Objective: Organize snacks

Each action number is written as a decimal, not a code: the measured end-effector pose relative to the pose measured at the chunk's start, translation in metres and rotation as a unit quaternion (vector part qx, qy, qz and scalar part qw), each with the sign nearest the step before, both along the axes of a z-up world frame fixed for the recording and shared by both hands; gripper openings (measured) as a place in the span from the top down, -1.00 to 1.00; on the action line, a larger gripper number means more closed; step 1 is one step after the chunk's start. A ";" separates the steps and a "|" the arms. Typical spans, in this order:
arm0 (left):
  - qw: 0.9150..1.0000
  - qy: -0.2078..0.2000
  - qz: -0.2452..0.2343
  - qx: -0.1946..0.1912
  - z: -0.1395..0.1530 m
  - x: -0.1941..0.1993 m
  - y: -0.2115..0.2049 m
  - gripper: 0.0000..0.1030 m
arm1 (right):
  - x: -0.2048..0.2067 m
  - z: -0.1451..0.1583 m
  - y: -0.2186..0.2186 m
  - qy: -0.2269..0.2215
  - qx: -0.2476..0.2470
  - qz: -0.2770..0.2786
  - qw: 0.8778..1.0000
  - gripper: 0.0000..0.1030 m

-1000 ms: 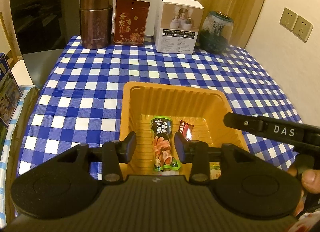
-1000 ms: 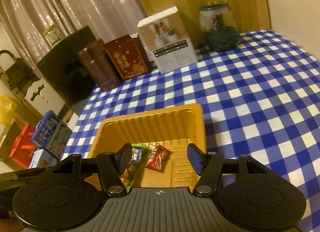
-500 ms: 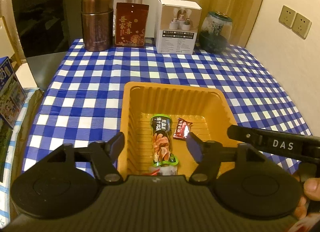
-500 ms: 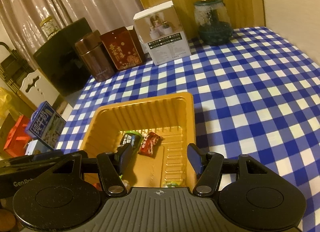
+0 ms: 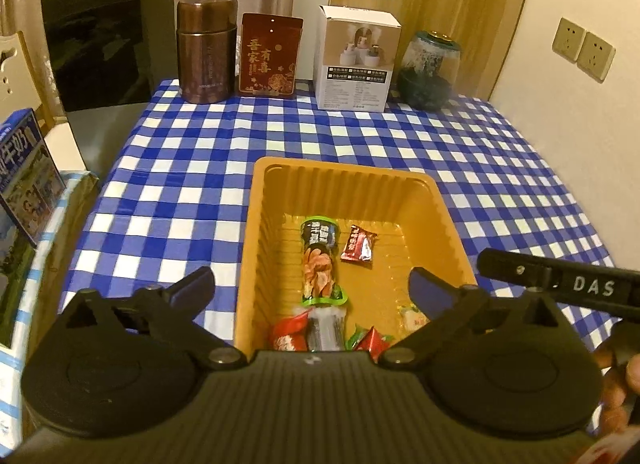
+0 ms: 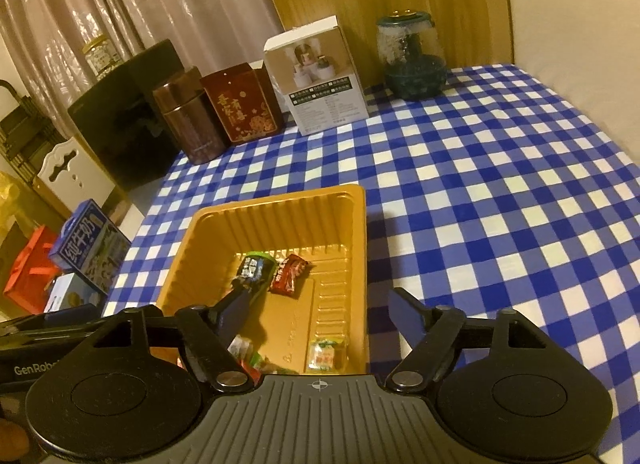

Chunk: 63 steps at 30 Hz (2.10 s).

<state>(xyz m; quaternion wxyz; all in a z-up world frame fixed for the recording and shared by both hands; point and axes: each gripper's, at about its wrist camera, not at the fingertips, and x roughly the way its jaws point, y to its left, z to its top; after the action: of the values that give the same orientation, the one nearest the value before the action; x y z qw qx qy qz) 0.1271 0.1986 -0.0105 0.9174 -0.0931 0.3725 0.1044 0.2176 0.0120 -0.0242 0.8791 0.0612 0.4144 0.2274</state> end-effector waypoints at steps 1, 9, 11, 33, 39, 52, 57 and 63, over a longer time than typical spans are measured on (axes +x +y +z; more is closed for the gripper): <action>1.000 -0.001 -0.001 0.004 0.001 -0.002 -0.001 -1.00 | -0.002 0.002 -0.001 0.000 -0.001 0.000 1.000 -0.56; 1.000 -0.011 0.009 0.003 0.008 -0.030 -0.006 -1.00 | -0.025 0.014 -0.010 -0.007 -0.010 0.005 1.000 -0.67; 1.000 -0.013 0.014 0.003 0.009 -0.039 -0.008 -1.00 | -0.033 0.016 -0.012 -0.009 -0.013 0.006 1.000 -0.67; 0.999 -0.009 0.029 0.014 0.036 -0.120 -0.050 -1.00 | -0.119 0.045 -0.043 -0.031 -0.046 0.027 0.998 -0.68; 0.999 -0.013 0.031 0.015 0.042 -0.138 -0.060 -1.00 | -0.142 0.046 -0.057 -0.034 -0.054 0.027 0.998 -0.68; 0.999 -0.016 0.034 0.027 0.047 -0.179 -0.079 -1.00 | -0.189 0.055 -0.070 -0.037 -0.052 0.039 0.997 -0.68; 0.999 -0.019 0.034 0.034 0.049 -0.192 -0.087 -1.00 | -0.205 0.060 -0.072 -0.044 -0.048 0.041 0.997 -0.68; 0.998 -0.025 0.034 0.036 0.054 -0.208 -0.094 -1.00 | -0.224 0.069 -0.077 -0.057 -0.046 0.039 0.997 -0.68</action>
<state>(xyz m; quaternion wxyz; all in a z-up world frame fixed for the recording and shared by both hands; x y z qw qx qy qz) -0.0807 0.1045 0.0436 0.9250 -0.0754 0.3422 0.1469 -0.0060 -0.0653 0.0449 0.8937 -0.0085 0.3755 0.2454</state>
